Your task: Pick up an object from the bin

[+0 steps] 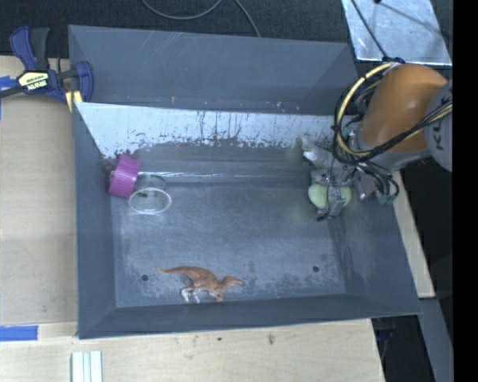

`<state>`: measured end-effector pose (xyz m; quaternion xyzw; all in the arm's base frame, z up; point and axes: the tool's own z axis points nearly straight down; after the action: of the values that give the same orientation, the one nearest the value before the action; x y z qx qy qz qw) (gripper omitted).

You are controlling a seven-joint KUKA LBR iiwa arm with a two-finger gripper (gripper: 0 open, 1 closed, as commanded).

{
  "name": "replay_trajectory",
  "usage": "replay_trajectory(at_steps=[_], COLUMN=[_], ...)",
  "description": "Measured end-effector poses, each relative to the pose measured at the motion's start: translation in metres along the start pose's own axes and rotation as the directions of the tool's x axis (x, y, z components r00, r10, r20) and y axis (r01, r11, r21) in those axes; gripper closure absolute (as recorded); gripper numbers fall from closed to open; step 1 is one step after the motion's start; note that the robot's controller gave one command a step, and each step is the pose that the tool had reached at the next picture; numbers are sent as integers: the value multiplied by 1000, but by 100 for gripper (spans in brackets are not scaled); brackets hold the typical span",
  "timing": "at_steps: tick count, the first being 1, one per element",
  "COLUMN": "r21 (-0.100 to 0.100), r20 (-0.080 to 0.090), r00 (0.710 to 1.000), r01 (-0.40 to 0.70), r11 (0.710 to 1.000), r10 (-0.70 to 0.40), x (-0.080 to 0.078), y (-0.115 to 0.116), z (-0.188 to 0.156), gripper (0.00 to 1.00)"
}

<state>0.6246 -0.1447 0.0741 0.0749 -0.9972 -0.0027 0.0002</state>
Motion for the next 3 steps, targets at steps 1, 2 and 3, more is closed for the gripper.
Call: replay_trajectory(at_steps=[1,2,3], r21=[0,6,8], r20=[-7,4,8], r00=[1000,1000,1000], r01=[0,0,0], r11=[1000,1000,1000], r10=[0,0,0], x=[2,-1,-2], y=[0,-1,-2], z=[-21,-43,-53], gripper=[100,100,100])
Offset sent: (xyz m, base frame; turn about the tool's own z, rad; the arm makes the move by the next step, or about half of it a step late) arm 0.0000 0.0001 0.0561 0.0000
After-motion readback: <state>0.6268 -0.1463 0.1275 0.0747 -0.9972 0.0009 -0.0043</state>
